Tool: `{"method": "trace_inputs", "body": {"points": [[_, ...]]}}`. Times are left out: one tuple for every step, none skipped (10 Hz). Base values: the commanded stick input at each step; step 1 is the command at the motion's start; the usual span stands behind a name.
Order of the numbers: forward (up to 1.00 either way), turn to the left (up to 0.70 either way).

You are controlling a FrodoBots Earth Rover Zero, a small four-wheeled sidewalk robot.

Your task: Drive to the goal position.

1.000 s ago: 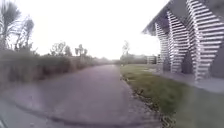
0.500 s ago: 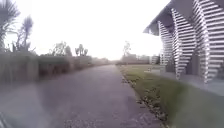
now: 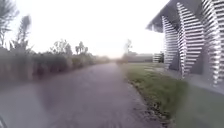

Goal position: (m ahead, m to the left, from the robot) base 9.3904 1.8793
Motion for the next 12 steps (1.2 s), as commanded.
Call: {"method": "trace_inputs", "body": {"points": [[0.7, 0.0], [0.7, 0.0], [0.7, 0.0], [0.7, 0.0], [0.7, 0.0], [0.7, 0.0], [0.7, 0.0], [0.7, 0.0], [0.7, 0.0], [0.7, 0.0], [0.7, 0.0], [0.7, 0.0]]}}
